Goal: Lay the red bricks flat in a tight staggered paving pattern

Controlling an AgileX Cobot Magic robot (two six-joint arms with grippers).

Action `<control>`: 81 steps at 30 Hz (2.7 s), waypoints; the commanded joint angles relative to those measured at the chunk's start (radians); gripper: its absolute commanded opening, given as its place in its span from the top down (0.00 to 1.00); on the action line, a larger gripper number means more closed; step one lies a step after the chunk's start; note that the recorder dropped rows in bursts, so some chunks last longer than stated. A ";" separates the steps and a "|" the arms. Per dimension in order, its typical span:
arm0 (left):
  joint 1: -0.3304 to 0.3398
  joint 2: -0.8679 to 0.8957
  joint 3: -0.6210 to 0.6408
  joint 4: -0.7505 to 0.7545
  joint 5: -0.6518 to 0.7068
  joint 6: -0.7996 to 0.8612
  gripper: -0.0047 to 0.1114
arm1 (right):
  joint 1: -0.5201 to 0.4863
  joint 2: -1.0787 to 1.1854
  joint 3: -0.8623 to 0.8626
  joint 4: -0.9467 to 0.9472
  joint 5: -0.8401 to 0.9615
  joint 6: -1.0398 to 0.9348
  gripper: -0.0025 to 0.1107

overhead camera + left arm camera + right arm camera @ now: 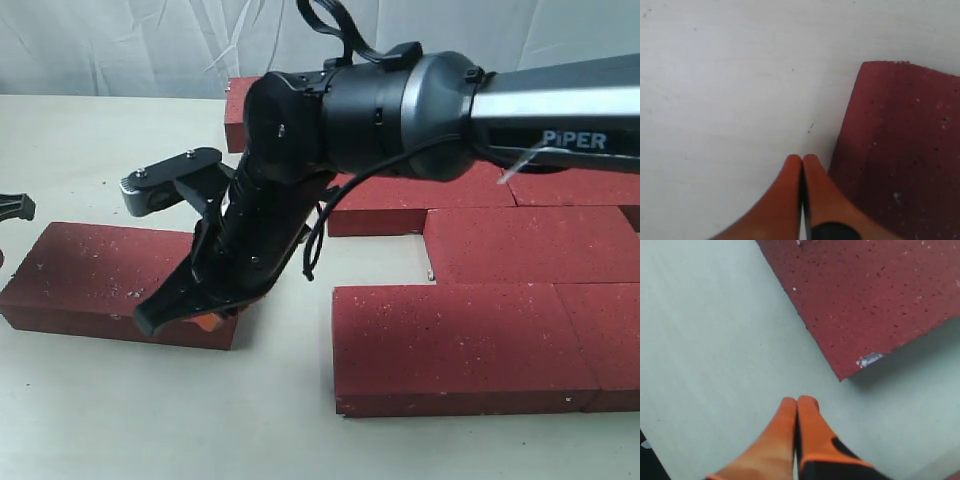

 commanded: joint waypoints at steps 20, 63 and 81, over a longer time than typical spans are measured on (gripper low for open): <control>0.006 0.085 -0.001 -0.077 0.003 0.030 0.96 | 0.063 0.122 -0.010 -0.016 -0.059 -0.007 0.99; -0.165 0.150 -0.001 -0.486 -0.067 0.422 0.96 | 0.063 0.122 -0.010 -0.465 -0.019 0.515 0.99; -0.165 0.163 -0.001 -0.671 -0.110 0.563 0.96 | 0.061 0.122 -0.010 -0.585 -0.017 0.596 0.99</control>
